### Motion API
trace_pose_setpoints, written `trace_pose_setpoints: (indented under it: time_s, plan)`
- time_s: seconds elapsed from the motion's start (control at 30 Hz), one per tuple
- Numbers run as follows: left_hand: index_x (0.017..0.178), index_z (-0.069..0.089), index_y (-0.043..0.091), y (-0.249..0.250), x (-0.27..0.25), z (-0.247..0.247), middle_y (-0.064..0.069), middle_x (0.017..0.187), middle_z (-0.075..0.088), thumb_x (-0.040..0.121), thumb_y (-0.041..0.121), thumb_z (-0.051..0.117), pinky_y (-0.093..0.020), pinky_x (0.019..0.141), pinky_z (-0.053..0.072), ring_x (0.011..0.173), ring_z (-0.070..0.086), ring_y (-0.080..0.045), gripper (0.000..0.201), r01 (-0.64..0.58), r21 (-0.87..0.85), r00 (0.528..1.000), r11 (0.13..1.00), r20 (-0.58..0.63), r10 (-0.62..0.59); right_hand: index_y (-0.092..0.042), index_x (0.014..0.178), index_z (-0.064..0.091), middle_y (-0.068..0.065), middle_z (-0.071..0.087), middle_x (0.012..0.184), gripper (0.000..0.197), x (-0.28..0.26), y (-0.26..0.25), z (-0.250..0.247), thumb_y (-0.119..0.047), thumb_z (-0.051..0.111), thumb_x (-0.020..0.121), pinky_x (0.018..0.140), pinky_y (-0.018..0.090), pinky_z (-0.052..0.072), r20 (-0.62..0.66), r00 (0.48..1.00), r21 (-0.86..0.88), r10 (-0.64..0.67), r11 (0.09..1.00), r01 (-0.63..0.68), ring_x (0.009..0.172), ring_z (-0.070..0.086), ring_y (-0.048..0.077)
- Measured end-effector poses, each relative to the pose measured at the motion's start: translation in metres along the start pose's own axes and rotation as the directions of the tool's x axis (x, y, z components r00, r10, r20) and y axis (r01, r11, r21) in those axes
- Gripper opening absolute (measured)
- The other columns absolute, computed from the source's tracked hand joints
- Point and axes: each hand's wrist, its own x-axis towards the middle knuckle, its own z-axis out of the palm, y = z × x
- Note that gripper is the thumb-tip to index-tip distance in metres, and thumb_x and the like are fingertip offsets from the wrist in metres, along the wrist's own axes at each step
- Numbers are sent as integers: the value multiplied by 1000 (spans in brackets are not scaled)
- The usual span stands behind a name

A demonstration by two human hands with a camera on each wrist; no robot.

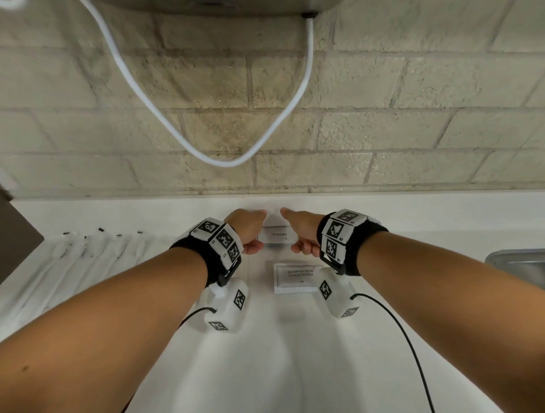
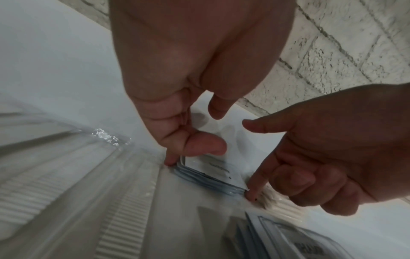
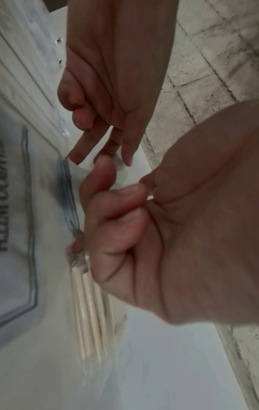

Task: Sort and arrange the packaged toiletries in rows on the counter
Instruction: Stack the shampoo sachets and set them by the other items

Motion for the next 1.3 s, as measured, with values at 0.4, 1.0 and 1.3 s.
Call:
trace_pose_setpoints:
  time_s: [0.4,1.0,1.3]
  plan:
    - [115,49,9,-1,8,1,-9,80,56,96,43,44,-24,49,50,56,60,-18,39,-11,-2,1000,1000,4,11,-20,148,23,7,50,61,64,12,-3,0,-58,26,96,34,4,25,18,1000,29,-26,999,25,20,29,9]
    - [128,48,6,-3,15,1,-6,75,52,98,41,42,-24,49,45,57,61,-16,46,-23,78,1000,997,20,21,-9,143,32,4,42,76,57,9,-5,-5,-45,33,98,30,4,22,5,1000,46,-29,999,29,17,37,7]
    - [107,52,4,0,6,-12,-5,59,63,96,40,46,-24,51,44,56,62,-18,38,-22,135,1000,991,5,22,-14,73,41,4,43,57,36,-1,-6,-10,-42,47,94,29,6,21,-6,1000,-67,16,998,-16,18,28,9]
